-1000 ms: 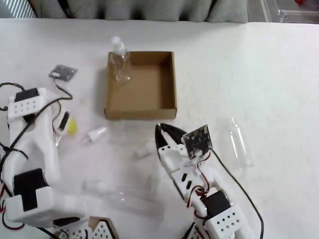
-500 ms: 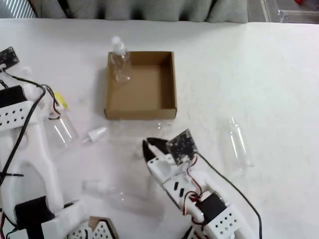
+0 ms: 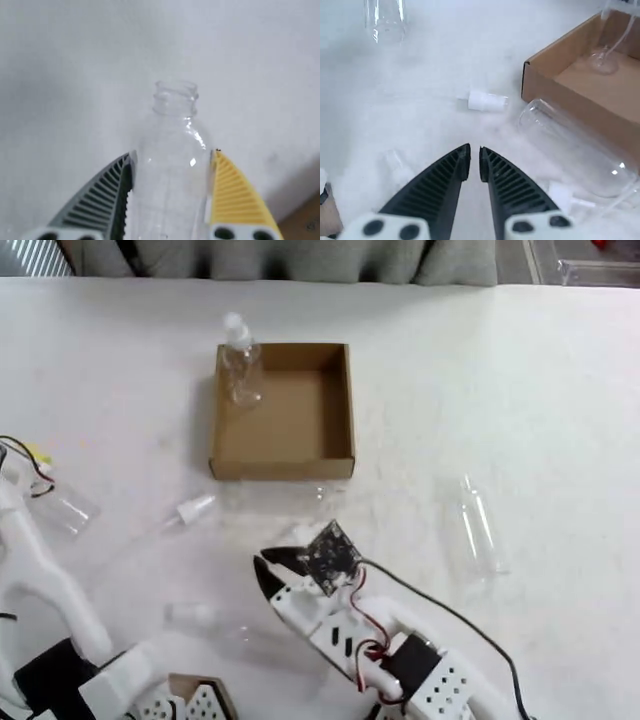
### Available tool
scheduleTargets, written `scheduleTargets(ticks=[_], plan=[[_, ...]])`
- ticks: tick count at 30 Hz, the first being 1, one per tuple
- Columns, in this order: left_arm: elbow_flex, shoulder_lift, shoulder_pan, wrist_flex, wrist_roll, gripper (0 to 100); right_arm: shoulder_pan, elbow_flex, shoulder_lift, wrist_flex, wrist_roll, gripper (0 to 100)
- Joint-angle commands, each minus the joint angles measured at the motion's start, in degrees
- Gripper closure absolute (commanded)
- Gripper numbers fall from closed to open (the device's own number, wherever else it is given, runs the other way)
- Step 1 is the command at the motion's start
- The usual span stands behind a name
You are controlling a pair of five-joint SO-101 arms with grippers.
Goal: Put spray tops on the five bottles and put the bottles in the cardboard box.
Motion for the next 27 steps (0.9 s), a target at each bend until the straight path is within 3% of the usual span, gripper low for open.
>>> scheduleTargets(ticks=[1,6,13,20,27], plan=[[-3.78,-2.59,-0.75,-0.7,0.88,94,-0.75,-6.42,8.48,-2.77,3.43,98.2],[-3.78,-2.59,-2.59,-1.05,0.88,94,-0.75,-17.23,30.11,-6.99,7.38,97.8],[-4.22,-2.59,-5.85,-1.23,0.88,94,-2.24,-29.98,59.91,-18.07,22.07,97.4],[-4.31,-2.59,-9.01,-1.41,0.88,94,-3.12,-44.66,80.66,-19.12,32.88,77.0],[-3.78,-2.59,-11.47,-3.25,0.88,94,-3.3,-59.87,94.11,-19.12,37.63,76.5]])
